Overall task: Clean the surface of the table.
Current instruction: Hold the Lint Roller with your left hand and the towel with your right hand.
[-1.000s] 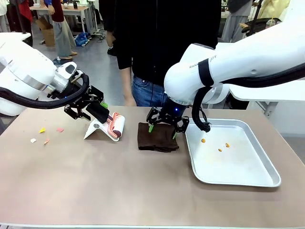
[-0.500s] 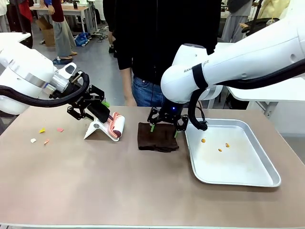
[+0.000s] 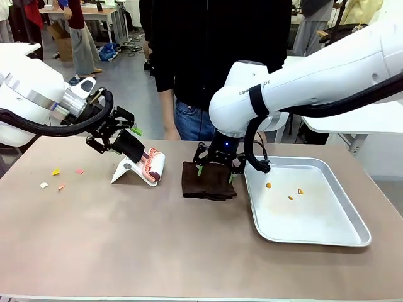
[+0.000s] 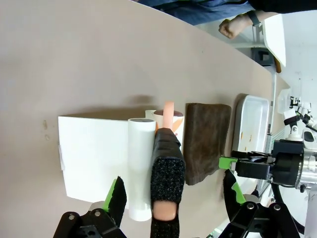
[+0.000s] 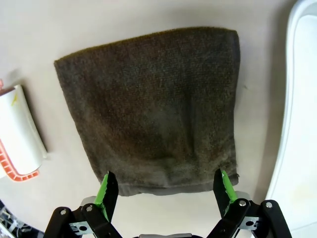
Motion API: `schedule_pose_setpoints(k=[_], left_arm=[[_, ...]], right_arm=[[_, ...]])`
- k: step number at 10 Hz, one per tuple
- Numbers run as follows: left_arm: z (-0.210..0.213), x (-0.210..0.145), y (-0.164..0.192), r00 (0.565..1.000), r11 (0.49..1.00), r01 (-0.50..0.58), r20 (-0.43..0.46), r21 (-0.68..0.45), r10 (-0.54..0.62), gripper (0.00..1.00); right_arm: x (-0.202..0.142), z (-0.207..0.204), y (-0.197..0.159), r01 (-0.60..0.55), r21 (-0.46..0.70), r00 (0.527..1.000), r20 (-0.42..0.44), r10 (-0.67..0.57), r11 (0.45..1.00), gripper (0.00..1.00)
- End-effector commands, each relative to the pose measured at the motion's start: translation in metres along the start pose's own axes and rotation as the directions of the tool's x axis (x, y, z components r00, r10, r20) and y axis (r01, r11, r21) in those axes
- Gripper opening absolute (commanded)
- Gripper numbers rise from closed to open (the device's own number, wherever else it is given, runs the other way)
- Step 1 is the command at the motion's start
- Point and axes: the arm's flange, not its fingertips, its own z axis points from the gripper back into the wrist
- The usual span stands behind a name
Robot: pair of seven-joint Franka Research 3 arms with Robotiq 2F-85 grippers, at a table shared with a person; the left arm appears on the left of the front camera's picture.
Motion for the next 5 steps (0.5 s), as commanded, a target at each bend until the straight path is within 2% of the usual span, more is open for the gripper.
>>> schedule_pose_setpoints(k=[1,3,5], left_arm=[[0.003,0.003,0.006,0.999,0.999,0.038,-0.007,-0.007,-0.038,1.00],[0.003,0.004,0.006,0.999,0.999,0.041,-0.007,-0.011,-0.041,1.00],[0.003,0.004,0.007,0.999,0.999,0.040,-0.008,-0.016,-0.040,1.00]], right_arm=[[0.004,0.002,0.005,0.016,-0.023,1.000,-0.005,-0.017,1.000,1.00],[0.009,-0.003,0.004,0.038,-0.082,0.999,0.029,-0.036,0.996,1.00],[0.017,-0.011,0.004,0.091,-0.147,0.991,0.111,-0.075,0.985,1.00]])
